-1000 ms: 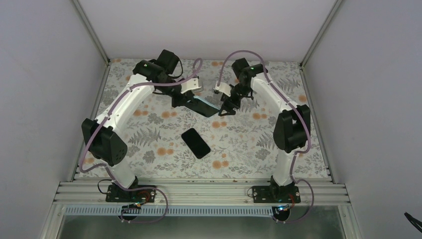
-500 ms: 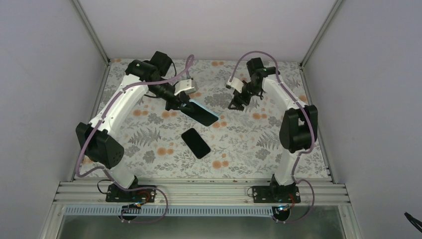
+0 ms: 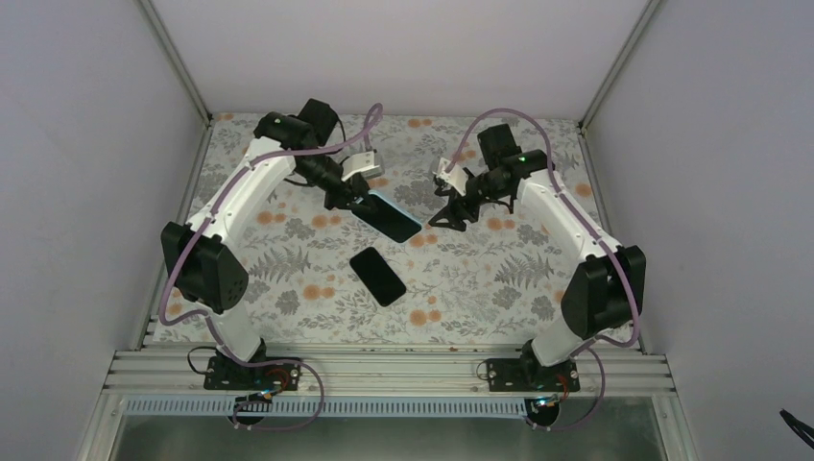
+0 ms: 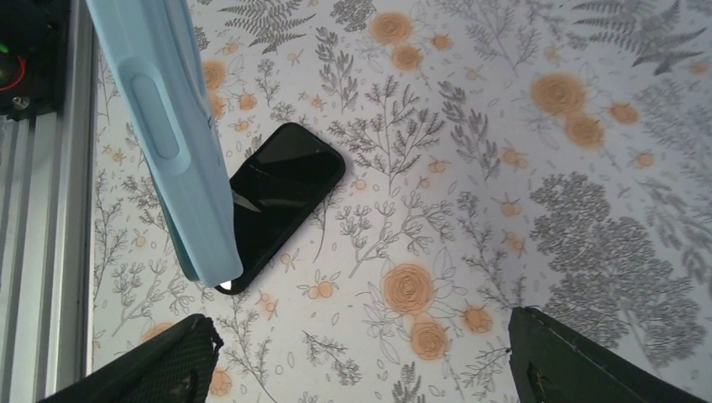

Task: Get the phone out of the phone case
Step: Remove the phone case from the phone.

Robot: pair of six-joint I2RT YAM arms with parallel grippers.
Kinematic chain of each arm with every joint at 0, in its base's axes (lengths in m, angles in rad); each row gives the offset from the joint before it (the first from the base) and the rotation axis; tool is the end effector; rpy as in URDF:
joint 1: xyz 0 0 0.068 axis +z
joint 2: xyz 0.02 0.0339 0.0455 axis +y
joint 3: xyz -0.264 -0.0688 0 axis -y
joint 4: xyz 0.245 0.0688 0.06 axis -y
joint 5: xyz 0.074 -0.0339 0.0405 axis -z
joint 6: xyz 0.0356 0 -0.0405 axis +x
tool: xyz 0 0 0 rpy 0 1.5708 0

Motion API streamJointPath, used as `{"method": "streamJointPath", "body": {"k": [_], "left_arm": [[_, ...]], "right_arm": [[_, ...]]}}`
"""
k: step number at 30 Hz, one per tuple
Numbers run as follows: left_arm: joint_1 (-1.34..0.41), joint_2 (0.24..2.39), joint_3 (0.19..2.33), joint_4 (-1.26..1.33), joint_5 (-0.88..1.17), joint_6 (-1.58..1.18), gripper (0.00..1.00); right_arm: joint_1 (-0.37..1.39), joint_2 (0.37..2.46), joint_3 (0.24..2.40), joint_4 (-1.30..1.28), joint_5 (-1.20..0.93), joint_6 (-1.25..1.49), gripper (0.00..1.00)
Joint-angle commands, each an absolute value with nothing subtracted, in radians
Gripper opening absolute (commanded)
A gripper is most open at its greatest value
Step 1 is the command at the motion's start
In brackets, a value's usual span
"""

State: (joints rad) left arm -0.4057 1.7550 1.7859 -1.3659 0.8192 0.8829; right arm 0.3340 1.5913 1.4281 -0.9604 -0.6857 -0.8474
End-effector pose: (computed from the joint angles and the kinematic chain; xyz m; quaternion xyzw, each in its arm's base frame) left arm 0.2969 -0.1559 0.3450 0.5846 0.7002 -0.3588 0.1983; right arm 0.2957 0.1265 0.3053 -0.5734 0.7212 0.2640 0.2852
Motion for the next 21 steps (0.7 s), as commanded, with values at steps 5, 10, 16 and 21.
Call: {"method": "streamJointPath", "body": {"k": [5, 10, 16, 21], "left_arm": [[-0.402, 1.768, 1.844, -1.358, 0.906, 0.901, 0.02], [-0.402, 1.772, 1.845, -1.358, 0.906, 0.898, 0.02], [-0.4, 1.779, 1.857, -1.357, 0.902, 0.894, 0.02], [-0.4, 1.792, 1.863, -1.358, 0.905, 0.891, 0.02]], "right_arm": [[0.345, 1.589, 1.394, -0.913, -0.732, -0.81, 0.85], [0.348, 1.603, 1.412, -0.927, -0.748, -0.815, 0.85], [0.359, 1.618, 1.421, -0.929, -0.753, -0.813, 0.84], [0.365, 1.622, 1.422, -0.93, -0.751, -0.814, 0.84]]}}
